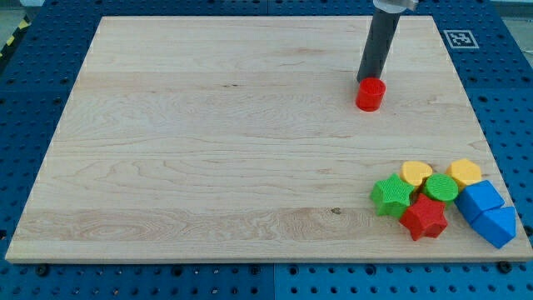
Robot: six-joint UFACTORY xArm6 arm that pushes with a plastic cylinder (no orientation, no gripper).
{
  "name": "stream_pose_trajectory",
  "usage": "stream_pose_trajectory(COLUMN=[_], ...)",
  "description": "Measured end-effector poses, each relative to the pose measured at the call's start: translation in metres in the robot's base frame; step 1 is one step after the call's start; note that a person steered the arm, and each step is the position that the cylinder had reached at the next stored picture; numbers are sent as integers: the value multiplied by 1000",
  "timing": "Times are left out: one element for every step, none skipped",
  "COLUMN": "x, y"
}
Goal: Push the red circle to the top left of the heart
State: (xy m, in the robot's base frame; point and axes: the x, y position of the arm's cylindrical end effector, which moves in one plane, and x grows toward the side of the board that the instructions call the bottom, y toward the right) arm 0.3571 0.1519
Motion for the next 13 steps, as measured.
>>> stream_pose_trajectory(x=[5,13,25,41,60,78,94,96,96,96,96,99,110], y=[0,0,0,0,0,0,0,-3,-26,-50,-52,-51,-45])
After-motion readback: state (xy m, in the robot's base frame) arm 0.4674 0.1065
